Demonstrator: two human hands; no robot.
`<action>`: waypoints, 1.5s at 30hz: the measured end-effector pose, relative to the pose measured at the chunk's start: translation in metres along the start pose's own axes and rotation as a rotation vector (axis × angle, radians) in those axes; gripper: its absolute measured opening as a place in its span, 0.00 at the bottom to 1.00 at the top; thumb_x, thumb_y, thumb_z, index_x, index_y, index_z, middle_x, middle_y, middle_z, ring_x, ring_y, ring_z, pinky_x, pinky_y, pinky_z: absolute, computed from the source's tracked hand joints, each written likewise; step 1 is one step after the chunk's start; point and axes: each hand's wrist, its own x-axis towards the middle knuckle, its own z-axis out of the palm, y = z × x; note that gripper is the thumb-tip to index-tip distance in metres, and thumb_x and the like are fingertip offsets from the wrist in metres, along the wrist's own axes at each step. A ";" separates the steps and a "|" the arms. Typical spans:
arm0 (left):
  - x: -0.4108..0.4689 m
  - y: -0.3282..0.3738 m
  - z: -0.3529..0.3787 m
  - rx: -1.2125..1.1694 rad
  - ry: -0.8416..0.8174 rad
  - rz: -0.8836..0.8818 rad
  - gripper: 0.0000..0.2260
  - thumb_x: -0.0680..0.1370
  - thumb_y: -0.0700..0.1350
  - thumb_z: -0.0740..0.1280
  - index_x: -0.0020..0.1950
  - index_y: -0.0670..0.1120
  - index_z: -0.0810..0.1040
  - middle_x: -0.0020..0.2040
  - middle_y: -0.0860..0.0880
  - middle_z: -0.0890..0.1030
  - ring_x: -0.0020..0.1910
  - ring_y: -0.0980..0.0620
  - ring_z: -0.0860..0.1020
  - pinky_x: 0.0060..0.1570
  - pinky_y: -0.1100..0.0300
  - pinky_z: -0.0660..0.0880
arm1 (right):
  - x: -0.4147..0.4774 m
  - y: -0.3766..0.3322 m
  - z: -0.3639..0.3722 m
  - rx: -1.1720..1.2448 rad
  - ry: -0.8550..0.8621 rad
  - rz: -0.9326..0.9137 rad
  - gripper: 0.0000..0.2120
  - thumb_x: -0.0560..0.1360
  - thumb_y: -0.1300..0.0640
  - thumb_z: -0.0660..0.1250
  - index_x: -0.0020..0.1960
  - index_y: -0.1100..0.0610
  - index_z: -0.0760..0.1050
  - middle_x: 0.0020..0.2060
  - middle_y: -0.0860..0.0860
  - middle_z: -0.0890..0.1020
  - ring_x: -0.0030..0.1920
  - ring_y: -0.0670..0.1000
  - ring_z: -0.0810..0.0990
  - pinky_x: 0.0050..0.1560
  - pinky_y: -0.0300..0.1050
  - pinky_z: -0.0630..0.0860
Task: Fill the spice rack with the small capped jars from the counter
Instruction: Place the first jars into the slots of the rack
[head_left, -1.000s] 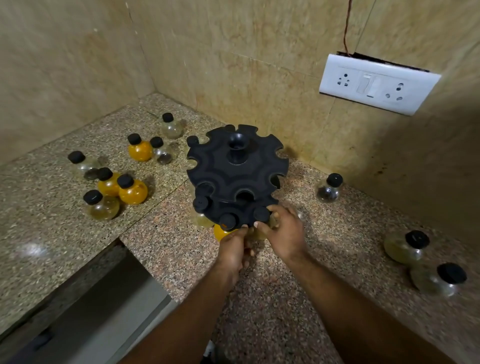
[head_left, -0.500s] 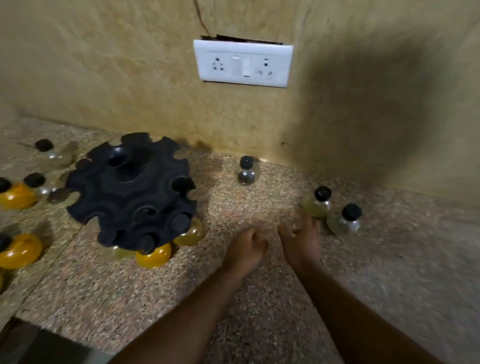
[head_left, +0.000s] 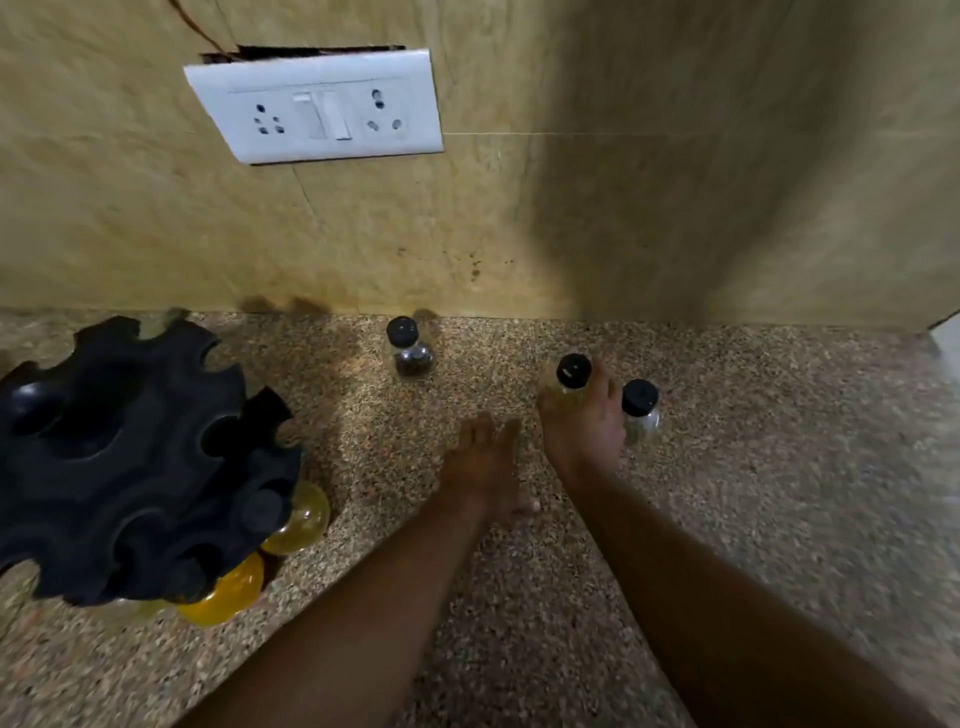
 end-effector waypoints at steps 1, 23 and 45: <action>0.004 0.000 0.000 0.005 -0.020 -0.005 0.53 0.69 0.62 0.75 0.81 0.53 0.43 0.82 0.42 0.41 0.80 0.38 0.41 0.74 0.34 0.56 | 0.004 0.000 0.003 0.008 0.002 0.008 0.34 0.77 0.47 0.71 0.78 0.54 0.62 0.72 0.55 0.71 0.66 0.62 0.76 0.58 0.55 0.74; -0.024 -0.043 -0.008 -1.489 0.692 -0.643 0.28 0.80 0.47 0.68 0.78 0.44 0.63 0.71 0.44 0.73 0.63 0.43 0.76 0.55 0.55 0.76 | -0.027 -0.027 0.018 -0.091 -0.240 -0.205 0.24 0.75 0.49 0.73 0.69 0.52 0.75 0.64 0.52 0.77 0.61 0.56 0.78 0.55 0.47 0.73; -0.167 -0.133 0.017 -2.407 0.788 -0.550 0.16 0.82 0.59 0.61 0.46 0.49 0.79 0.31 0.53 0.74 0.28 0.57 0.68 0.23 0.62 0.62 | -0.161 -0.095 0.094 -0.225 -0.743 -0.772 0.24 0.73 0.47 0.74 0.67 0.44 0.74 0.61 0.45 0.81 0.57 0.53 0.81 0.52 0.47 0.78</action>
